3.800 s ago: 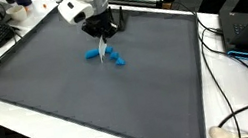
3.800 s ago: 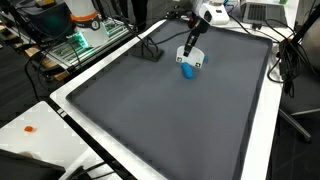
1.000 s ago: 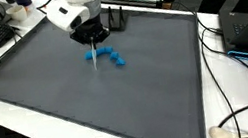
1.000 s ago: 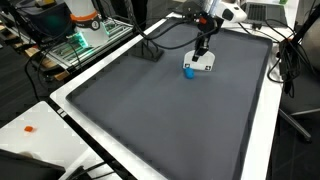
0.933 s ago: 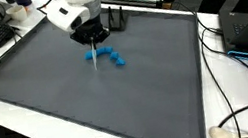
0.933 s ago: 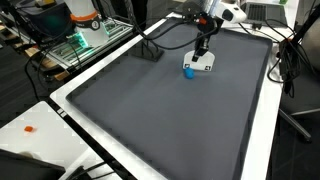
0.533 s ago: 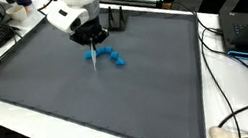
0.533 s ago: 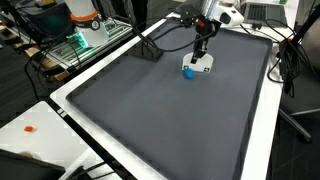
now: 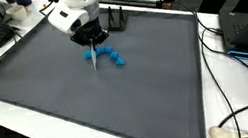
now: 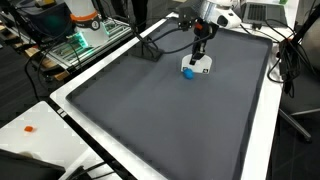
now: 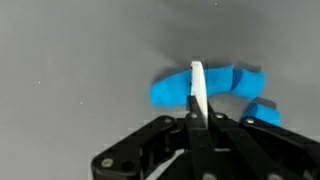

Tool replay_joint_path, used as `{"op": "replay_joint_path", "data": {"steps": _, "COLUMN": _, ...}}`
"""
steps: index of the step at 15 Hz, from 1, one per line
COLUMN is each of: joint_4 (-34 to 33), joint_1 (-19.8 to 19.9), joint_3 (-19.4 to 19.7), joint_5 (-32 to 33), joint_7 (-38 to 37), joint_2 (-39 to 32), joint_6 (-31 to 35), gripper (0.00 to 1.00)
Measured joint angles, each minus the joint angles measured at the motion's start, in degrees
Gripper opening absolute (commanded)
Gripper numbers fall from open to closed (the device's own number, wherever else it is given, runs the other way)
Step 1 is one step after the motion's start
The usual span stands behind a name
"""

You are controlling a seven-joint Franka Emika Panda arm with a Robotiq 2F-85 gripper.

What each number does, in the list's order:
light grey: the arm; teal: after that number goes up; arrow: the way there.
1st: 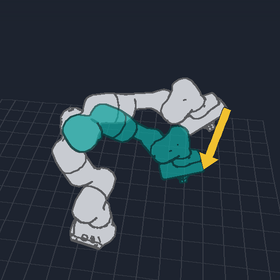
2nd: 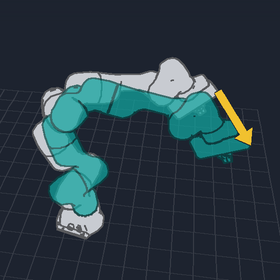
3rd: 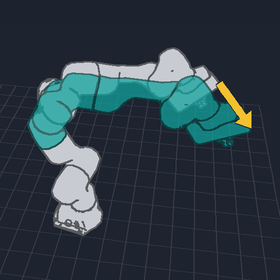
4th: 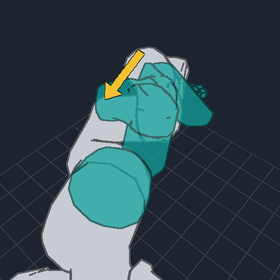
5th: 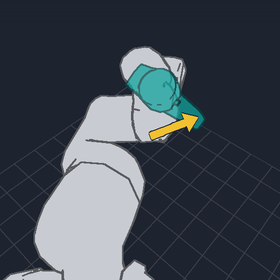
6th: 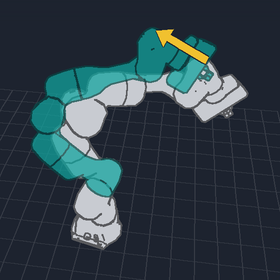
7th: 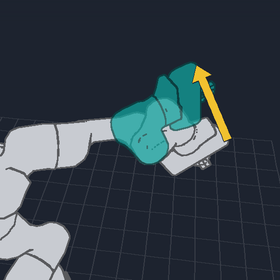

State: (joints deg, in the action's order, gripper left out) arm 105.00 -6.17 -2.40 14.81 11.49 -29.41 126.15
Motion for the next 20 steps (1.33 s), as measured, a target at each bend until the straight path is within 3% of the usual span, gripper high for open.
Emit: {"op": "replay_joint_path", "data": {"steps": 20, "joint_4": 3.5, "joint_1": 2.9, "joint_3": 0.3, "joint_5": -0.4, "joint_7": -0.6, "joint_2": 2.3, "joint_6": -0.5, "gripper": 0.01}}
